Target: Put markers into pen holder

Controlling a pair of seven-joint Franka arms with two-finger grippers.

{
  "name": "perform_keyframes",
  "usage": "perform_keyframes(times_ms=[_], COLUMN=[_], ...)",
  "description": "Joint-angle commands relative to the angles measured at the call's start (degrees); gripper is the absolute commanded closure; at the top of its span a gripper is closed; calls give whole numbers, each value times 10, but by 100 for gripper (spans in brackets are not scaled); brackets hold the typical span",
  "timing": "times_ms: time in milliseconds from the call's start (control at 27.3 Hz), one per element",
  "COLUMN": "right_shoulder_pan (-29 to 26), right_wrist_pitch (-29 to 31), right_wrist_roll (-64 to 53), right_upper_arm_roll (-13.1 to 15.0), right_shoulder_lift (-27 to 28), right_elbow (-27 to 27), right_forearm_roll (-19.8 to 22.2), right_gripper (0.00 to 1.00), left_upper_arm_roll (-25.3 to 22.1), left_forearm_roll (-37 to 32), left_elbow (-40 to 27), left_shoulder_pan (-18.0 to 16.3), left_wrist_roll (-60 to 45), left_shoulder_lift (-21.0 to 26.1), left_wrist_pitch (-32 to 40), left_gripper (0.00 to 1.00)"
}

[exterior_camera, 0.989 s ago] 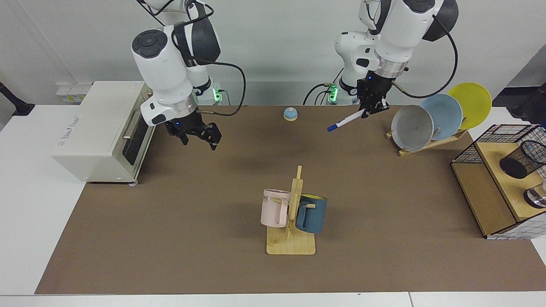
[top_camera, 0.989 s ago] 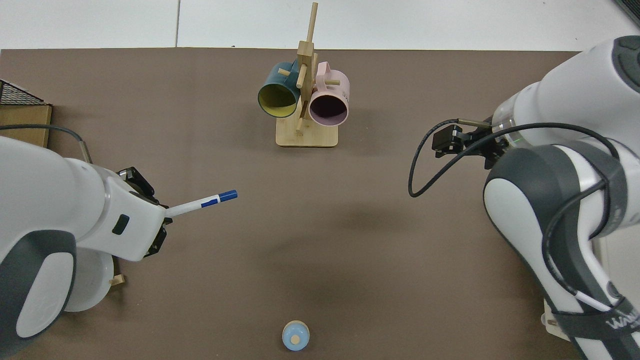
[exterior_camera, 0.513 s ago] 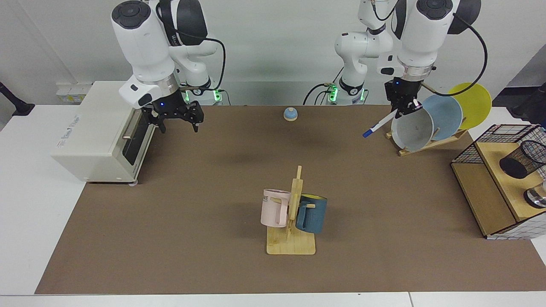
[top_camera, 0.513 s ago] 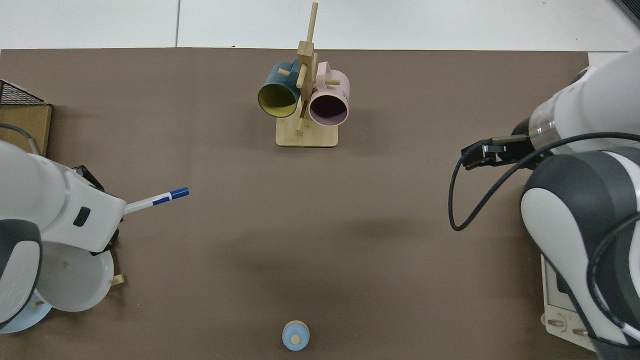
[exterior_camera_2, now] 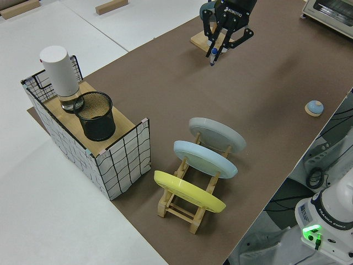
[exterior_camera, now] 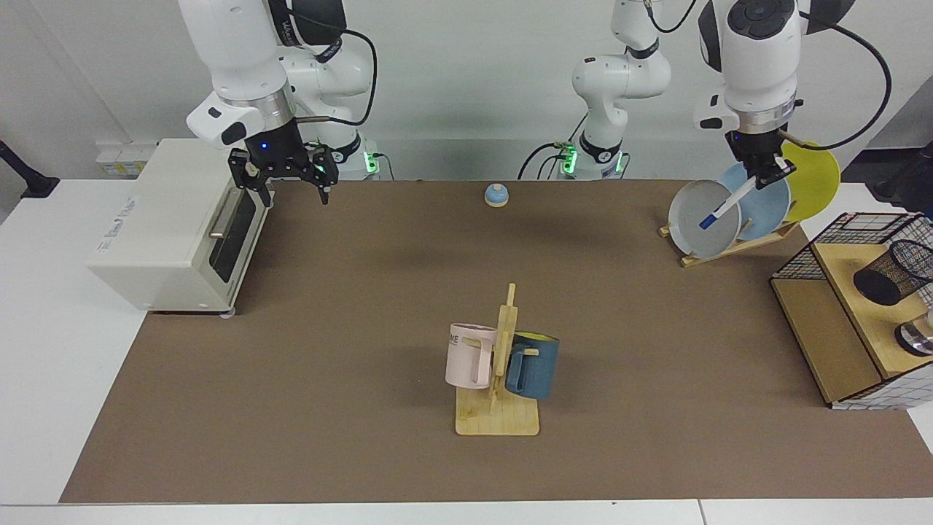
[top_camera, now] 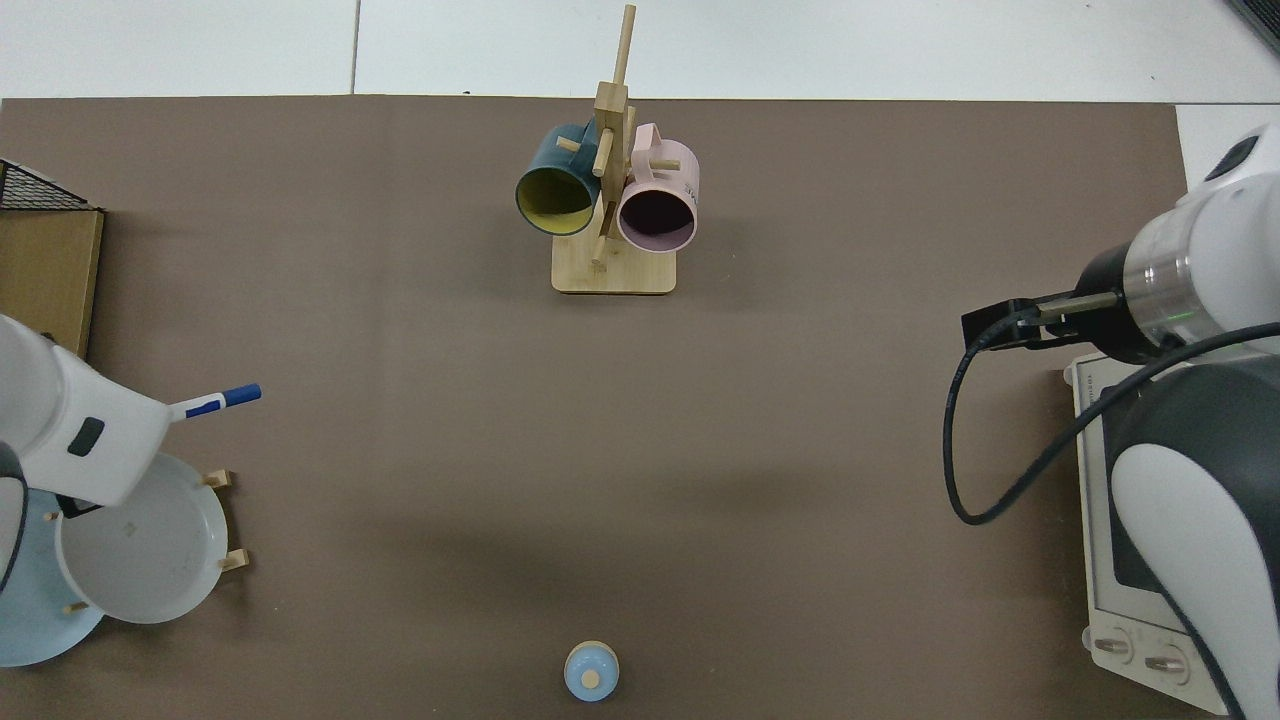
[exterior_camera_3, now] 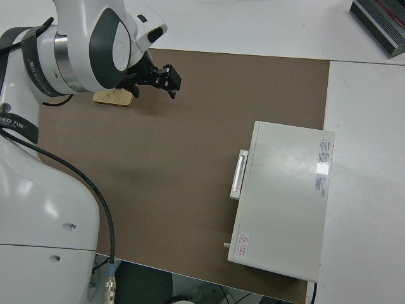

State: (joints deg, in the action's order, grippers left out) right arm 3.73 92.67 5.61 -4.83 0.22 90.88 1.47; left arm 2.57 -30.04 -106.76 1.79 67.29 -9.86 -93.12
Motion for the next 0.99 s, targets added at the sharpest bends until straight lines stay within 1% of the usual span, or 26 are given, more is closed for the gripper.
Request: perform_keyframes(times_ms=[0, 183, 366, 513, 586, 806, 952], right_shoulder_pan=[-22, -35, -43, -43, -44, -43, -43], right_wrist_pitch=[0, 0, -1, -1, -1, 0, -1], right_wrist_roll=[-16, -16, -16, -16, -16, -16, -16], right_upper_arm_roll=[-8, -8, -8, -8, -9, -8, -9], right_shoulder_lift=[-8, -8, -7, -7, -7, -7, -7], right_elbow=[11, 11, 11, 11, 11, 11, 11], right_forearm_roll=[-4, -3, -3, -3, -3, -3, -3], right_gripper=[0, 0, 0, 0, 0, 0, 0], left_upper_arm_roll=[-31, -68, -99, -114, -121, -124, -124], left_forearm_roll=[-48, -101, -127, -161, -165, -170, -163], left_elbow=[7, 30, 42, 52, 53, 79, 92], left_shoulder_pan=[-8, -7, -7, -8, -10, -49, -86], left_wrist_roll=[71, 146, 208, 263, 277, 342, 404], left_shoulder_lift=[0, 19, 30, 40, 41, 61, 76], left_wrist_pitch=[-45, -99, -166, -214, -232, -287, -356], left_gripper=[100, 100, 100, 100, 100, 100, 100])
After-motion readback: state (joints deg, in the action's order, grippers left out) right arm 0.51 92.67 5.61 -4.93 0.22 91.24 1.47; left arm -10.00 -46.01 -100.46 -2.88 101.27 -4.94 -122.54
